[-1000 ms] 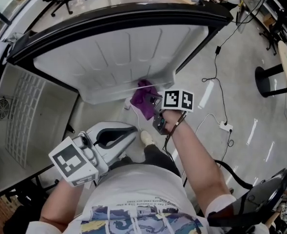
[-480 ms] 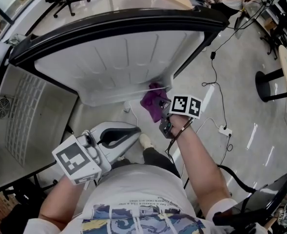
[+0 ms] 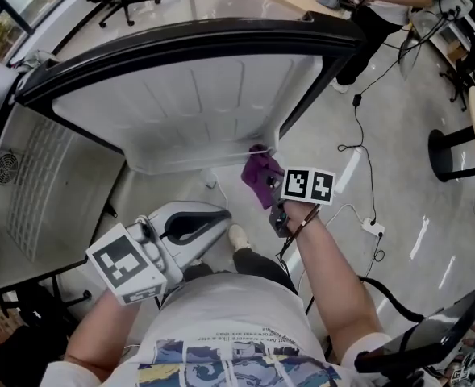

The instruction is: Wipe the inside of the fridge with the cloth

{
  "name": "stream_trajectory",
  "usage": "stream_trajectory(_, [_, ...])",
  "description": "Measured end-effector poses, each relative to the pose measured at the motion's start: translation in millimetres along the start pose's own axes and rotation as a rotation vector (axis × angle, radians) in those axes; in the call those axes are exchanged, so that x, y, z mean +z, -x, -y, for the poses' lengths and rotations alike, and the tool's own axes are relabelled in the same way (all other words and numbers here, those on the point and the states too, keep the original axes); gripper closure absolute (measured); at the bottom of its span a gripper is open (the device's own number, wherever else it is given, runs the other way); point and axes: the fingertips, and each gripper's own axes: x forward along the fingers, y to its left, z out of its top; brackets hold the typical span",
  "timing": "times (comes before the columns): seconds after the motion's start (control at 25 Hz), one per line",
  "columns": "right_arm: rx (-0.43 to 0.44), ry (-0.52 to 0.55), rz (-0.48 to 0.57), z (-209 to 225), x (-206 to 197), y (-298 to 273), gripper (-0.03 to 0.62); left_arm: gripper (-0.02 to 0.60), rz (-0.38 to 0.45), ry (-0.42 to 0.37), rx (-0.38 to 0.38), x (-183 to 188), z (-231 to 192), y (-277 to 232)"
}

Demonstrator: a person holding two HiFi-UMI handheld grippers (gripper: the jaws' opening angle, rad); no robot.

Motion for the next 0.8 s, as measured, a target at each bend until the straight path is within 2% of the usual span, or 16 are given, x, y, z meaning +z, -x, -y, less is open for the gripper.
stream_trajectory(0.4, [-0.051, 0.215, -0.048, 19.1, 4.9, 13.0, 0.540, 0.577, 0.007, 0.032, 0.121, -1.5, 7.5, -16.2])
stream_trajectory(0.56, [-0.074, 0.337, -0.023, 20.3, 10.5, 28.7, 0.540, 0.577, 0.015, 0.036, 0.167, -0.8, 8.6, -13.2])
stream_trajectory(0.8, [-0.079, 0.518, 0.050, -3.0, 11.4, 64.6, 0.540, 0.577, 0.053, 0.005, 0.215, 3.5, 16.0, 4.5])
